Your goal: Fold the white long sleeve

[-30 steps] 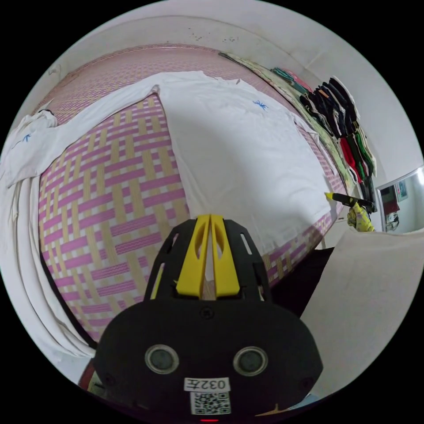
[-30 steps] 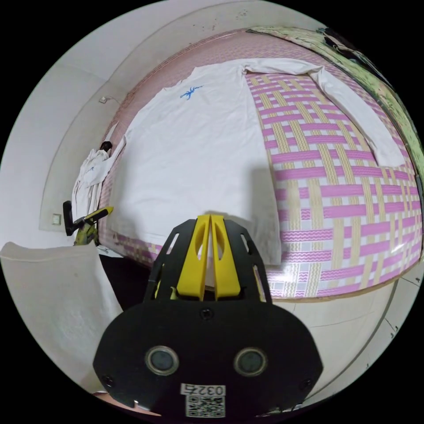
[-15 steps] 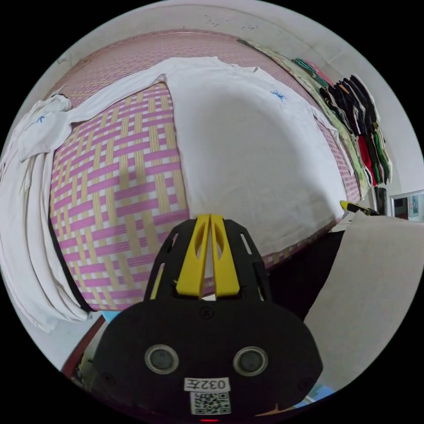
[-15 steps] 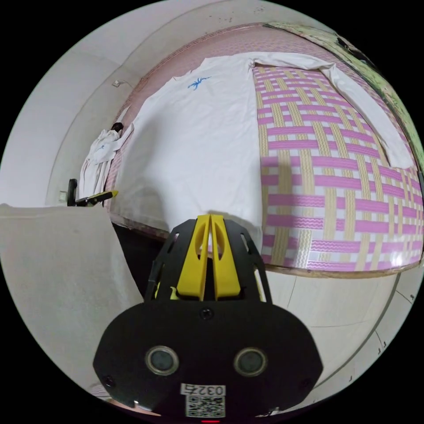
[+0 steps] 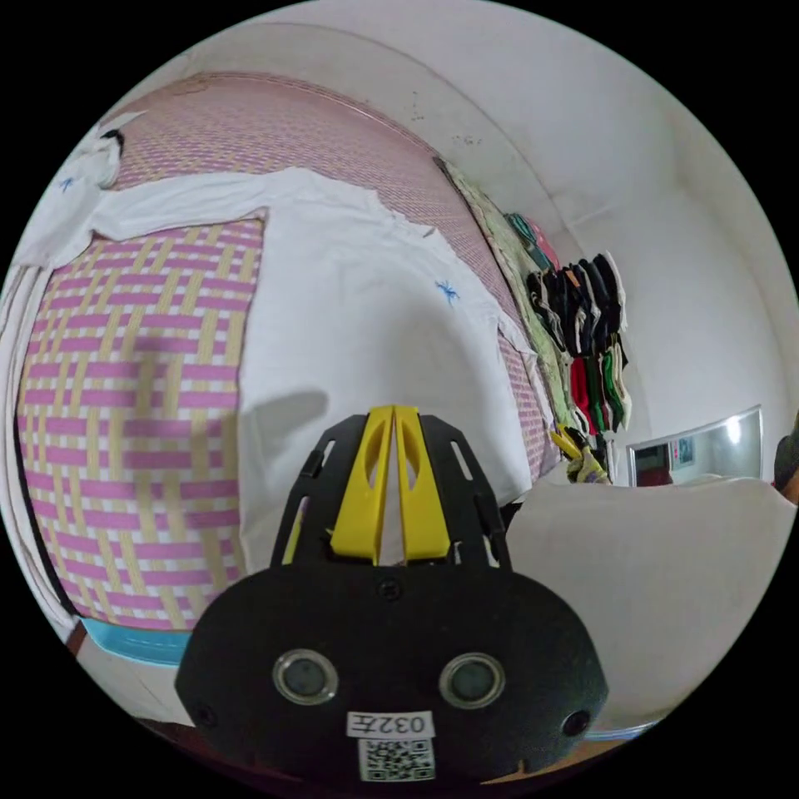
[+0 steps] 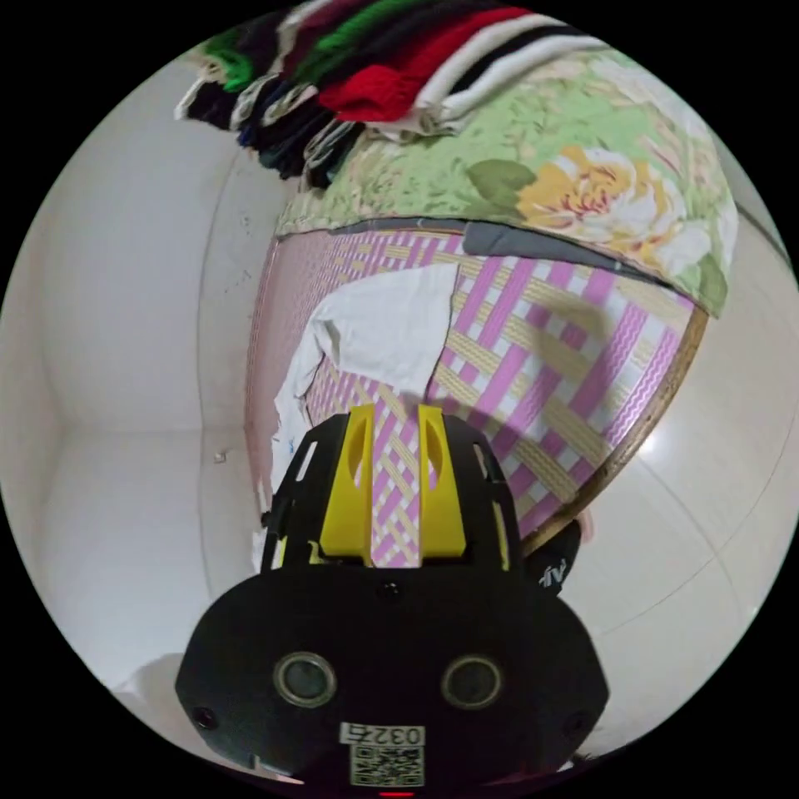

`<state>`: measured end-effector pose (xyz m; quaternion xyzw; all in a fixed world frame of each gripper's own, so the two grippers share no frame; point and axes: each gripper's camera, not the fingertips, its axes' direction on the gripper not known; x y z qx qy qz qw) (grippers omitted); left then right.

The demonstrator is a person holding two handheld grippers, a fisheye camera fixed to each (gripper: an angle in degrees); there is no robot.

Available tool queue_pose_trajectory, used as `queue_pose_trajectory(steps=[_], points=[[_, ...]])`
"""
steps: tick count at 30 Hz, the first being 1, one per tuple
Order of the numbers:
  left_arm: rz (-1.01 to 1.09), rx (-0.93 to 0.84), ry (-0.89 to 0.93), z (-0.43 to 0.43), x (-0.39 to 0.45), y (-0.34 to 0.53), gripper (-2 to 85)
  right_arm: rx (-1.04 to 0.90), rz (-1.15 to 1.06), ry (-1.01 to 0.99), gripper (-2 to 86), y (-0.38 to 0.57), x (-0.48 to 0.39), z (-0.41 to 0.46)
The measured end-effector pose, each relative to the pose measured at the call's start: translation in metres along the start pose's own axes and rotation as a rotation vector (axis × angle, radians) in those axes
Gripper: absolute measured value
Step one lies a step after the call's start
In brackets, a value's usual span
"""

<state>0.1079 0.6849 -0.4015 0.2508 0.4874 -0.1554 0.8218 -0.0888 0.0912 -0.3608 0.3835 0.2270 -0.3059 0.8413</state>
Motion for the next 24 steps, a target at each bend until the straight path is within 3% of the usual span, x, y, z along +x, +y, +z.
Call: queue_pose_trajectory(steps=[5,15,20,24], points=[[0.136,-0.037,0.008,0.024,0.049,-0.023,-0.9,0.019,0.162,-0.076,8.9,-0.013,0.023,0.008],[0.145,-0.026,0.107,0.036,0.061,-0.026,-0.9,0.069,0.153,-0.079,1.6,-0.037,0.018,0.007],[0.171,0.016,0.239,0.028,0.049,-0.041,-0.5,0.201,-0.165,0.035,-0.5,-0.055,-0.080,-0.024],[0.190,0.011,0.373,0.030,0.035,-0.065,1.7,0.138,-0.547,-0.004,-0.8,-0.026,-0.218,0.002]])
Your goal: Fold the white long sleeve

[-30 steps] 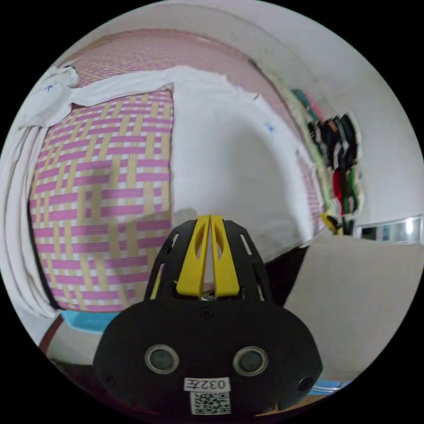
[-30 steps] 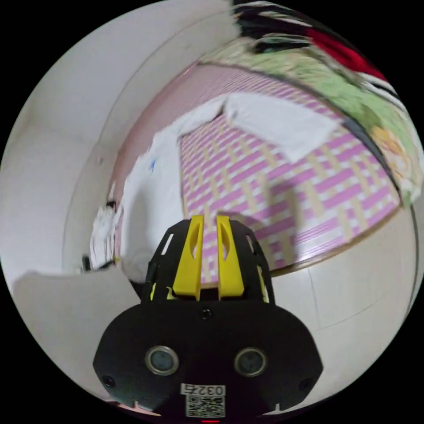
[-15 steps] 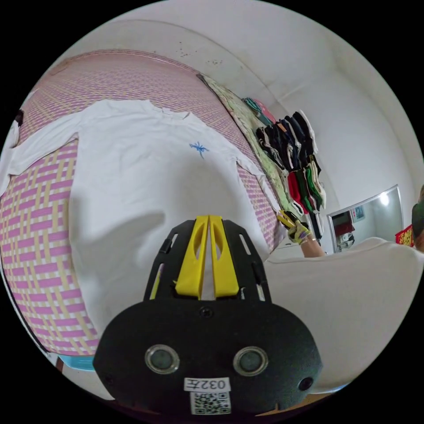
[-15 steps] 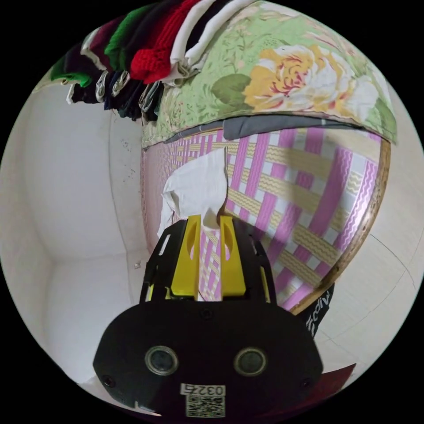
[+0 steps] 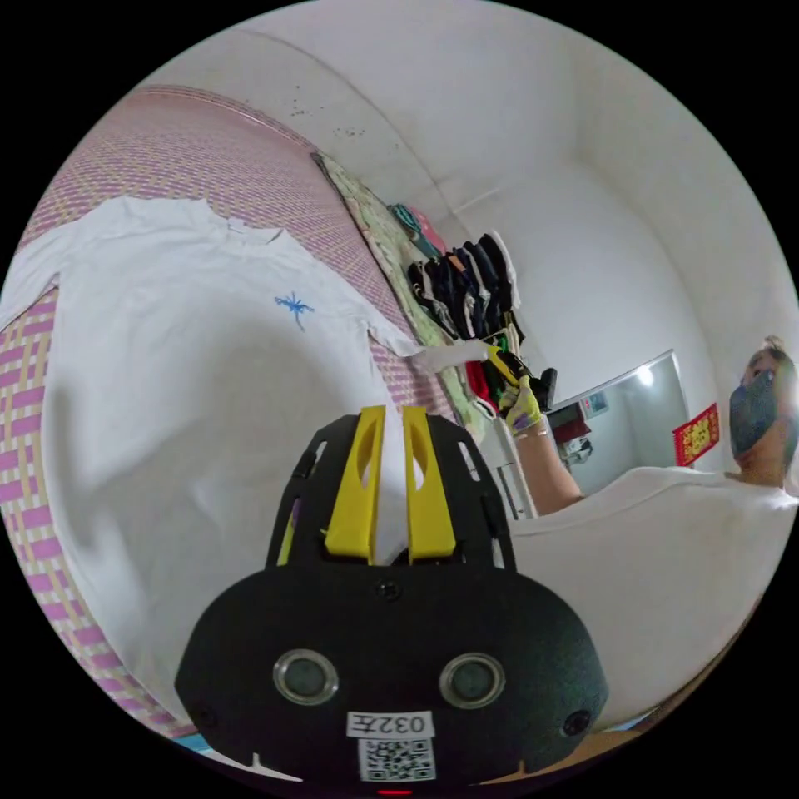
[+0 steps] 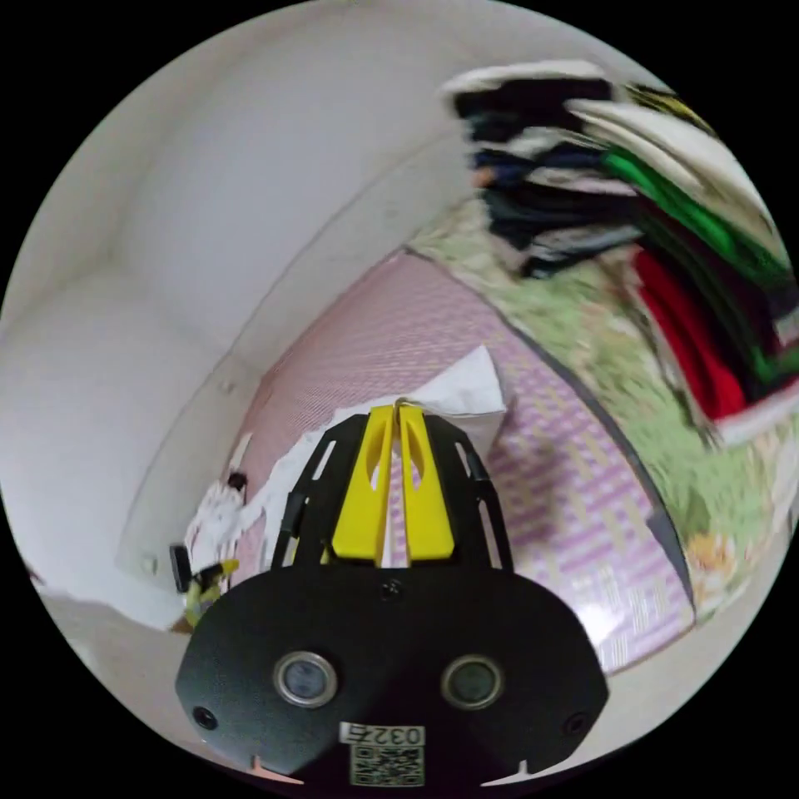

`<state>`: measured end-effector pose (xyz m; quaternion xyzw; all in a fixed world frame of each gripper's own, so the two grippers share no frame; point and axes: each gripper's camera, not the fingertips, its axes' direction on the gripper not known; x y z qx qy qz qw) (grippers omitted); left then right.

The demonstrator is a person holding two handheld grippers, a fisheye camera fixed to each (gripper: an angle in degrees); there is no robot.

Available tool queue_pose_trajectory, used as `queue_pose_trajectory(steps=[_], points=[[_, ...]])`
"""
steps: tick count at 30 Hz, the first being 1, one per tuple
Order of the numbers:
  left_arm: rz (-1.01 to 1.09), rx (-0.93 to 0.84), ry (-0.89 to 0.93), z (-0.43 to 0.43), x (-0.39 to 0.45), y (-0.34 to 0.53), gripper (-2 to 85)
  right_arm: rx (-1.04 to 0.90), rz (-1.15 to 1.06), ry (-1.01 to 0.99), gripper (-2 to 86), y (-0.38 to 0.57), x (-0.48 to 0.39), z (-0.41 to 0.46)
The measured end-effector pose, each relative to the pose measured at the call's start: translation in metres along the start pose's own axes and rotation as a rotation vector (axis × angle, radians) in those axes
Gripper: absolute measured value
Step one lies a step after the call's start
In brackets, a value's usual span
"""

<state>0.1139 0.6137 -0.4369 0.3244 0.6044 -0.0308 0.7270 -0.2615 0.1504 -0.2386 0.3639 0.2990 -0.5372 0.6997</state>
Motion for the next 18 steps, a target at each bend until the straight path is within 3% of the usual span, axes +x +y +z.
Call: queue_pose_trajectory(steps=[2,5,7,11,18], points=[[0.005,0.032,0.118,-0.004,-0.013,-0.015,4.0,-0.069,-0.328,-0.070,-0.9,0.004,-0.123,0.034],[-0.012,0.089,0.218,-0.011,-0.034,-0.025,5.2,-0.225,-0.597,-0.153,-0.9,0.051,-0.247,0.100],[-0.051,0.086,0.230,-0.010,-0.054,-0.026,5.6,-0.346,-0.670,-0.173,-0.9,0.092,-0.286,0.150],[-0.217,0.032,0.253,0.007,-0.110,-0.021,6.2,-0.542,-0.556,-0.158,-0.8,0.163,-0.280,0.238],[-0.343,0.019,0.205,0.022,-0.144,-0.036,9.0,-0.642,-0.556,-0.106,-0.1,0.203,-0.274,0.265]])
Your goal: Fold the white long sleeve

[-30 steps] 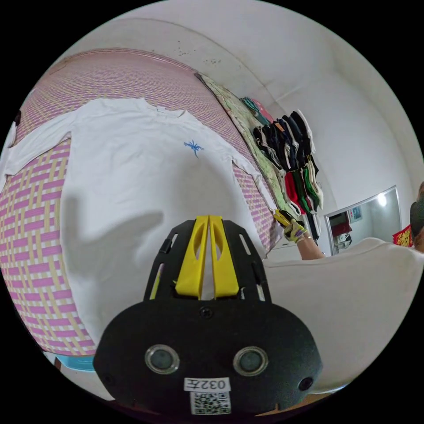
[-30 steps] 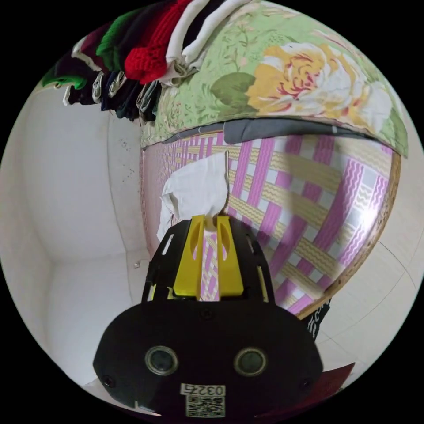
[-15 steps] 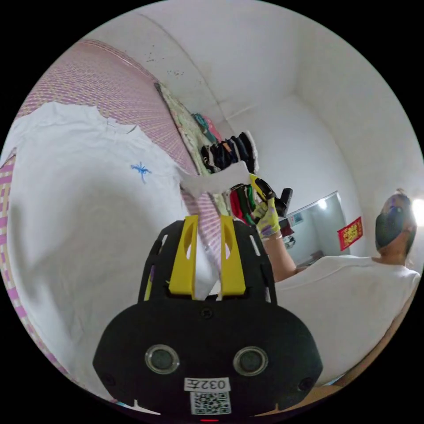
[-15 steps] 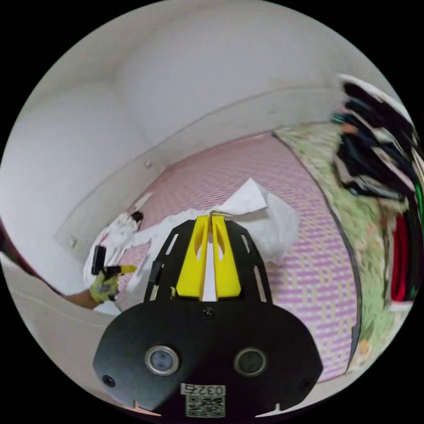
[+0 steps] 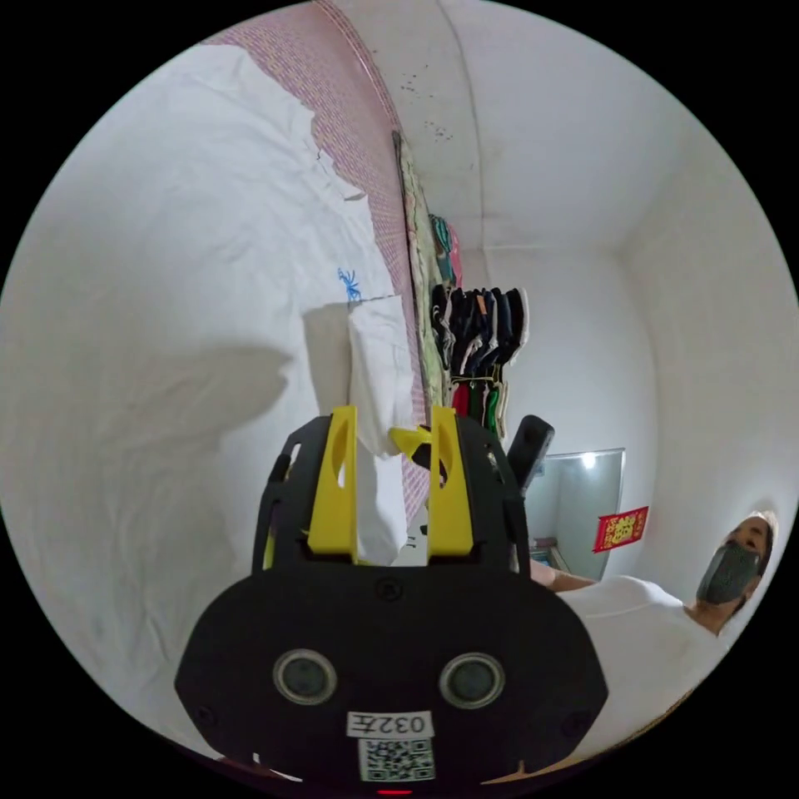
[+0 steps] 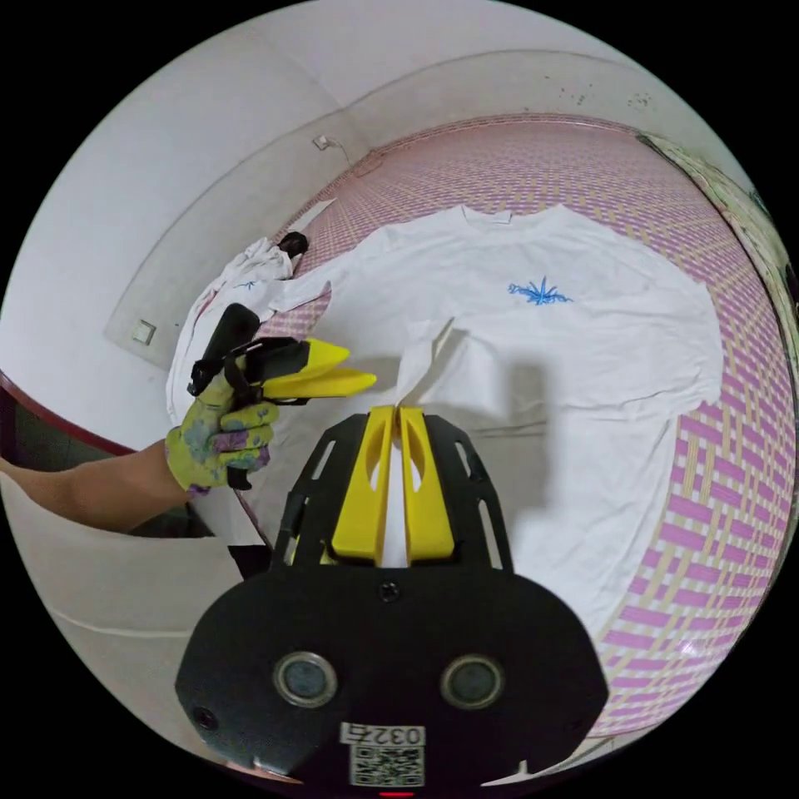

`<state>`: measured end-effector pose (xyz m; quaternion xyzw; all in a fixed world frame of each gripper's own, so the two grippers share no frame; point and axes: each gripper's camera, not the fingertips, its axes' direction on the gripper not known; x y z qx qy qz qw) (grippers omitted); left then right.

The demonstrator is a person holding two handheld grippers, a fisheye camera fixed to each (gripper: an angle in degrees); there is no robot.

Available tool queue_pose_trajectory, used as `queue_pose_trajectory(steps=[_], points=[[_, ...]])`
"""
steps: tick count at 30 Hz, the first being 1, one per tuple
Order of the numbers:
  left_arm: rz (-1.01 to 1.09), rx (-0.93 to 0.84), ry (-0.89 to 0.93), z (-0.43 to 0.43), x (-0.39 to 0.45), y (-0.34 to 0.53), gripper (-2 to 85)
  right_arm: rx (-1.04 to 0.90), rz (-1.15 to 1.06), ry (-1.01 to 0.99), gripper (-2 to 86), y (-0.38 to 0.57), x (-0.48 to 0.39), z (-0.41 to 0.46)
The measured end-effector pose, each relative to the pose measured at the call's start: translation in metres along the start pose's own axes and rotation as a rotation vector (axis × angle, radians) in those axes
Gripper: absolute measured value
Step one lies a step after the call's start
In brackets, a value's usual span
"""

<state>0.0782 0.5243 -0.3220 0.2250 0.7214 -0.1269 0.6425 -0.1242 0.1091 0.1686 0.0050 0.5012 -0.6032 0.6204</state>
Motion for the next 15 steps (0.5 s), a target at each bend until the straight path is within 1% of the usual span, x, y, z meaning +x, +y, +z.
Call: queue_pose_trajectory(steps=[3,5,6,9,12,15], points=[[-0.016,0.002,-0.047,0.006,0.000,-0.010,10.1,-0.008,-0.063,-0.054,3.3,-0.008,-0.015,0.008],[-0.045,-0.013,-0.095,0.009,-0.014,-0.016,10.3,-0.071,-0.112,-0.194,6.3,-0.015,-0.020,0.015],[-0.055,-0.019,-0.105,0.010,-0.018,-0.017,10.3,-0.073,-0.106,-0.209,6.2,-0.014,-0.019,0.014],[-0.095,-0.025,-0.099,0.011,-0.034,-0.017,9.7,-0.020,-0.033,-0.183,6.0,0.008,0.000,-0.014],[-0.100,-0.031,-0.156,0.013,-0.039,-0.015,7.6,0.045,0.058,-0.117,5.6,0.051,0.029,-0.052],[-0.113,-0.014,-0.207,0.015,-0.041,-0.011,4.5,0.099,0.202,-0.058,5.5,0.108,0.061,-0.086]])
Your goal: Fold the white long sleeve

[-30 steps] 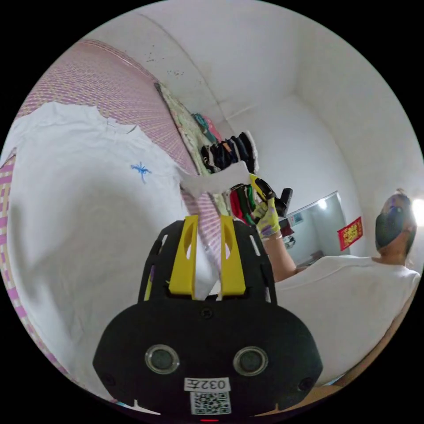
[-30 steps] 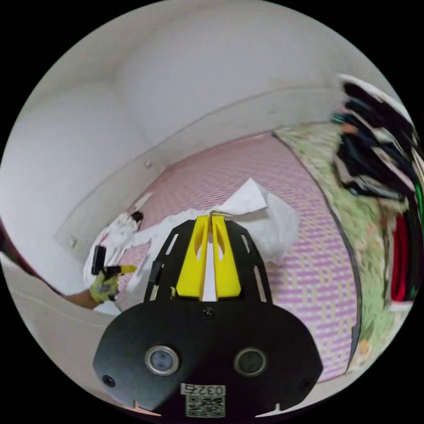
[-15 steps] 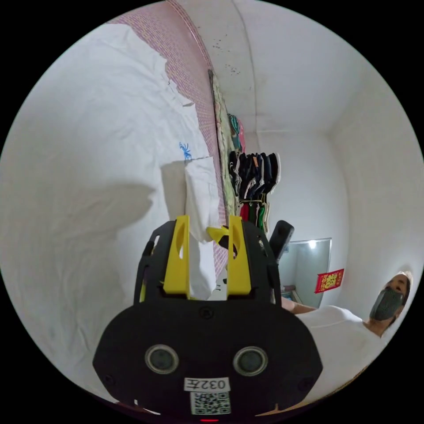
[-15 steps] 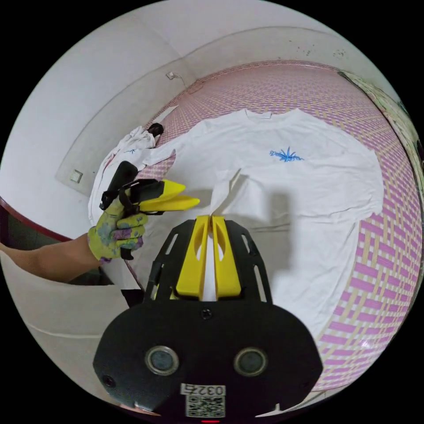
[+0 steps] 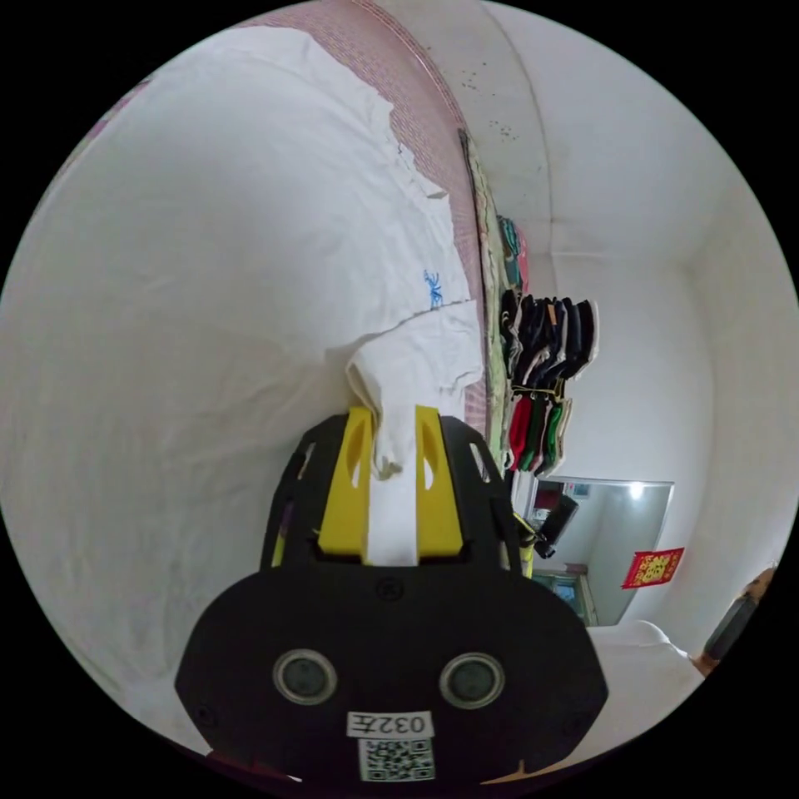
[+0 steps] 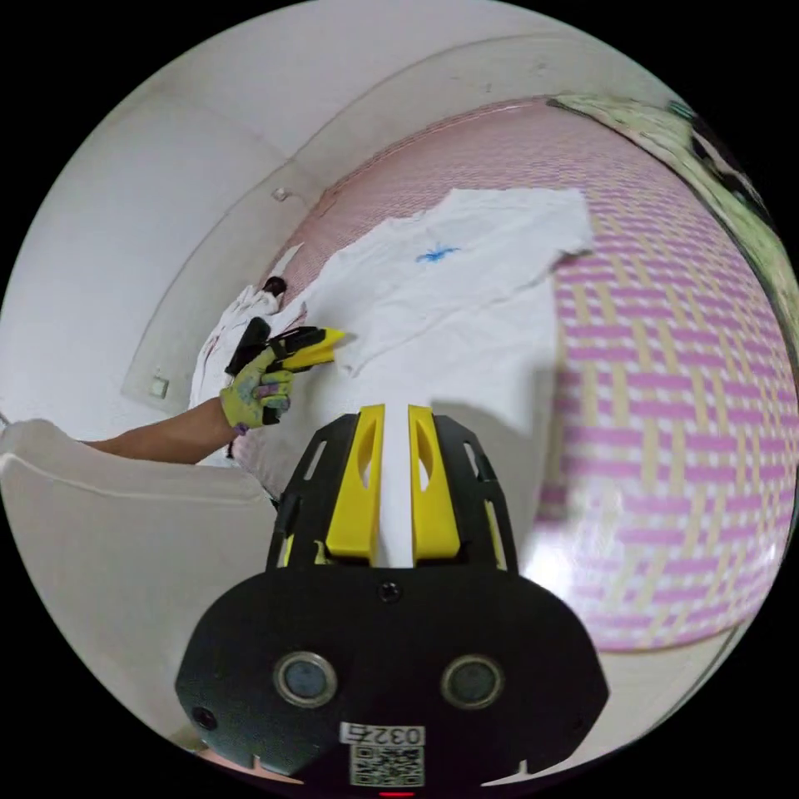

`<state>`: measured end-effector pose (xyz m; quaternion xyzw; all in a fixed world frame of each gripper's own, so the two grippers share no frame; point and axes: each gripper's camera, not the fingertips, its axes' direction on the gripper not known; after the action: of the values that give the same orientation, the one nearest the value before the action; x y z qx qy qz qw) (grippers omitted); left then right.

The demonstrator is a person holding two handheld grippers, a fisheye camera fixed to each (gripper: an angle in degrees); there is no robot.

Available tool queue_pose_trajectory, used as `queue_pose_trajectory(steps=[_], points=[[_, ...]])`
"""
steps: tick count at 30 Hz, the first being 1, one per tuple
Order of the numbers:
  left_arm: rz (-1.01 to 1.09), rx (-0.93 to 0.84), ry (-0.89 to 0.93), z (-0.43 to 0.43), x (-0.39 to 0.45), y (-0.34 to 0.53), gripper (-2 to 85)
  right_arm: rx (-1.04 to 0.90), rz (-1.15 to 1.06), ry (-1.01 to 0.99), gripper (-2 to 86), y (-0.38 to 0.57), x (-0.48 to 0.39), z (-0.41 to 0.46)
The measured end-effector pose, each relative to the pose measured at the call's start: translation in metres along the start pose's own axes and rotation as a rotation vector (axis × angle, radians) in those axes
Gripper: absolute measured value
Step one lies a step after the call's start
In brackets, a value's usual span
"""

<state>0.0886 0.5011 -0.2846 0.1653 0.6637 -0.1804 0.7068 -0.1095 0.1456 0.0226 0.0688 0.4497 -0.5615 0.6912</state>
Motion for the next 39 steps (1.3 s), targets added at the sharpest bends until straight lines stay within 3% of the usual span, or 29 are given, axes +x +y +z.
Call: queue_pose_trajectory(steps=[4,9,14,17,23,31,34,39], points=[[-0.011,0.004,-0.049,0.001,-0.001,0.004,-0.1,0.059,0.222,0.101,5.6,0.072,0.048,-0.047],[0.117,0.045,0.144,-0.006,0.060,-0.007,-0.9,0.085,0.355,0.177,6.1,0.134,0.067,-0.077],[0.477,0.083,0.426,-0.012,0.231,-0.062,-0.9,0.087,0.381,0.192,7.7,0.154,0.060,-0.077],[0.623,0.100,0.452,-0.011,0.321,-0.086,-0.9,0.078,0.368,0.177,8.0,0.153,0.053,-0.069],[0.703,0.089,0.392,0.018,0.444,-0.113,-1.0,0.084,0.355,0.221,7.7,0.153,0.042,-0.064],[0.665,0.084,0.292,0.059,0.480,-0.119,-0.9,0.104,0.363,0.252,5.5,0.145,0.035,-0.067],[0.637,0.103,0.308,0.051,0.471,-0.122,-0.9,0.077,0.348,0.279,0.1,0.139,0.028,-0.064],[0.627,0.127,0.329,0.013,0.458,-0.124,-0.9,0.094,0.298,0.354,-0.9,0.130,0.002,-0.072]])
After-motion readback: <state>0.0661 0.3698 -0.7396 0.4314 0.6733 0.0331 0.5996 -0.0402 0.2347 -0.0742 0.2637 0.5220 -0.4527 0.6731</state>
